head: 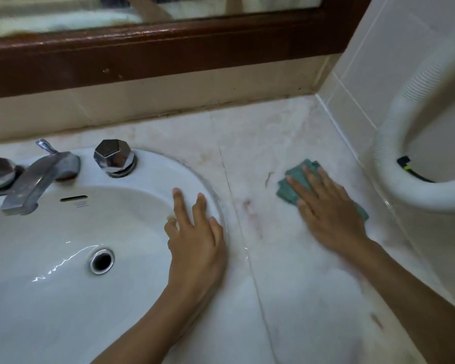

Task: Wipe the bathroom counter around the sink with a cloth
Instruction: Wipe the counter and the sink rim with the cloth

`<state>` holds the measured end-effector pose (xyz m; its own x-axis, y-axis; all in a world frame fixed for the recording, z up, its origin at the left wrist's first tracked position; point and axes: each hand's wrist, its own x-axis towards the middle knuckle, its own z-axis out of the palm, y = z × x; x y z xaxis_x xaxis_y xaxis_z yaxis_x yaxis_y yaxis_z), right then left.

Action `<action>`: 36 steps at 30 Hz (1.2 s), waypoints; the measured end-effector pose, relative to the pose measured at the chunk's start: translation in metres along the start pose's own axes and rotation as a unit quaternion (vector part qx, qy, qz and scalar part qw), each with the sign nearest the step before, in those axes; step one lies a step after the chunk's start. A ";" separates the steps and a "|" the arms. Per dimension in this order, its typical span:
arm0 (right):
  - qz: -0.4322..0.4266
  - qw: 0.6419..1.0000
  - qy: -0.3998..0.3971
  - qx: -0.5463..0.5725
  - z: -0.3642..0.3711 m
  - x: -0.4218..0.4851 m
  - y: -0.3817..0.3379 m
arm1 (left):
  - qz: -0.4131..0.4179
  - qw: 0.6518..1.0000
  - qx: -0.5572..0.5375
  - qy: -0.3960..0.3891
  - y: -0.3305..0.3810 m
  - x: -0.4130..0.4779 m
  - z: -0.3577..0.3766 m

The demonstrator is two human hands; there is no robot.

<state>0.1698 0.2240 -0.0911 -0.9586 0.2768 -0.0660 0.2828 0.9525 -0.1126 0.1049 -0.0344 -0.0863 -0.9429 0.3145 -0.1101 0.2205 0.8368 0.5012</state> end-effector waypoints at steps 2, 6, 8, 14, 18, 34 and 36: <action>0.091 0.996 0.006 0.006 0.000 0.038 0.002 | -0.007 1.000 -0.015 0.002 0.005 -0.001 -0.003; 0.155 0.987 0.017 0.039 0.010 0.051 -0.055 | -0.021 0.999 -0.044 0.019 0.008 -0.004 -0.007; 0.117 0.991 0.028 0.055 0.018 0.016 -0.096 | -0.015 0.999 -0.033 0.022 0.003 0.000 -0.005; -0.058 0.997 -0.003 0.044 0.020 -0.149 -0.143 | 0.020 0.997 -0.066 0.022 0.003 -0.010 -0.015; -0.057 0.998 -0.007 0.013 0.012 -0.173 -0.047 | 0.003 0.997 -0.073 0.022 0.008 -0.010 -0.017; -0.040 0.997 0.015 0.070 0.021 -0.171 -0.136 | 0.005 0.998 -0.037 0.050 0.005 -0.015 -0.017; -0.099 0.994 -0.006 0.036 0.018 -0.207 -0.106 | -0.007 0.998 -0.037 0.048 0.005 -0.014 -0.016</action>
<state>0.3387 0.0636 -0.0829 -0.9954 0.0835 -0.0470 0.0911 0.9765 -0.1954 0.1152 -0.0422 -0.0686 -0.9661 0.2557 -0.0373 0.1913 0.8047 0.5621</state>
